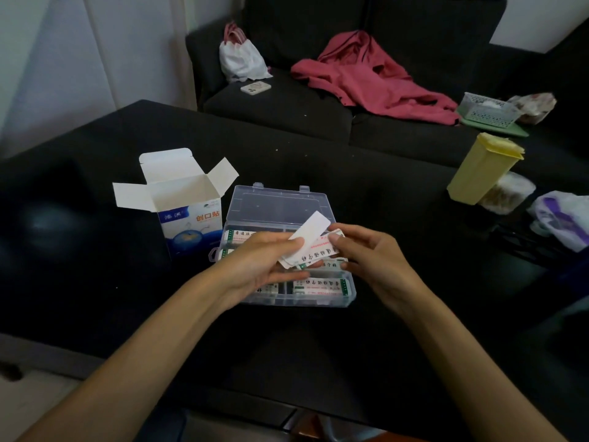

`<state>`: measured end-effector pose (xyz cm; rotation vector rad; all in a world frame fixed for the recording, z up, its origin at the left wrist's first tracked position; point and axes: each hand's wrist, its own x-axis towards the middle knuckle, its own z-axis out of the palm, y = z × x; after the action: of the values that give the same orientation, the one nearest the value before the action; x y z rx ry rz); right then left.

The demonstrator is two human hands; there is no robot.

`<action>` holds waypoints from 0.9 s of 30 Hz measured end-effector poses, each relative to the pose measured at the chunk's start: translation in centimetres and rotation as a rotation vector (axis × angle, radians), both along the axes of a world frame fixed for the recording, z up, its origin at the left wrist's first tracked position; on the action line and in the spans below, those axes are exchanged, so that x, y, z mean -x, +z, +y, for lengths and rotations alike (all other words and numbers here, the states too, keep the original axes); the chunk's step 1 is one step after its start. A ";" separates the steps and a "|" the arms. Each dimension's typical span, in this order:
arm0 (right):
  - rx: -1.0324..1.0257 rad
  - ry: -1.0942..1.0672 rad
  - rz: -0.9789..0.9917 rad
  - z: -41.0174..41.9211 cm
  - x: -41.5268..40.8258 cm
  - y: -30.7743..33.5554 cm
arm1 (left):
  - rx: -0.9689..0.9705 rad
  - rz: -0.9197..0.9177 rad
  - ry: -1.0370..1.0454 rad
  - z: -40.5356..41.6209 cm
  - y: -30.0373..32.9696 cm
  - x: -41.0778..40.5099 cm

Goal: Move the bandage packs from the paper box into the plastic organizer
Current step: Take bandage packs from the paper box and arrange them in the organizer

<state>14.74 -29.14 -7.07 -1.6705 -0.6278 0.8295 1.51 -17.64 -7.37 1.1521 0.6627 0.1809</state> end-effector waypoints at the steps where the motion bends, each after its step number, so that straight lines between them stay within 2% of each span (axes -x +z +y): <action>1: -0.013 -0.007 -0.003 0.0 -0.1 0.1 | -0.022 0.003 0.001 -0.1 0.0 0.0; 6: -0.067 -0.088 0.109 0.0 0.2 0.1 | -0.119 -0.025 0.017 -0.6 0.1 -0.1; 11: -0.129 -0.168 0.277 0.4 1.1 -0.2 | -0.143 -0.064 0.125 -0.9 -0.4 -0.4; 16: -0.056 -0.165 0.266 0.9 2.5 -1.0 | -0.177 -0.079 0.168 -1.1 0.1 -0.6; 17: -0.064 -0.186 0.253 1.0 2.5 -1.2 | -0.285 -0.054 0.164 -1.2 0.1 -0.6; 19: -0.104 -0.226 0.288 1.0 1.7 -0.9 | -0.741 0.076 0.154 -0.7 0.0 -0.3; 21: -0.131 -0.191 0.403 0.5 0.3 -0.1 | -1.189 0.208 0.131 -0.1 0.1 0.2; 22: -0.132 -0.147 0.485 0.1 -0.3 0.5 | -1.333 0.234 0.108 0.2 0.1 0.5; 24: -0.129 -0.074 0.623 -0.6 -1.2 1.3 | -1.519 0.250 0.039 0.7 -0.1 0.8; 27: -0.134 -0.061 0.629 -0.7 -1.2 1.4 | -1.645 0.242 -0.075 0.9 -0.6 0.7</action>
<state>15.90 -29.85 -5.67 -1.2051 -0.1867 1.1681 0.84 -16.78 -8.02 2.7996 0.6244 0.5811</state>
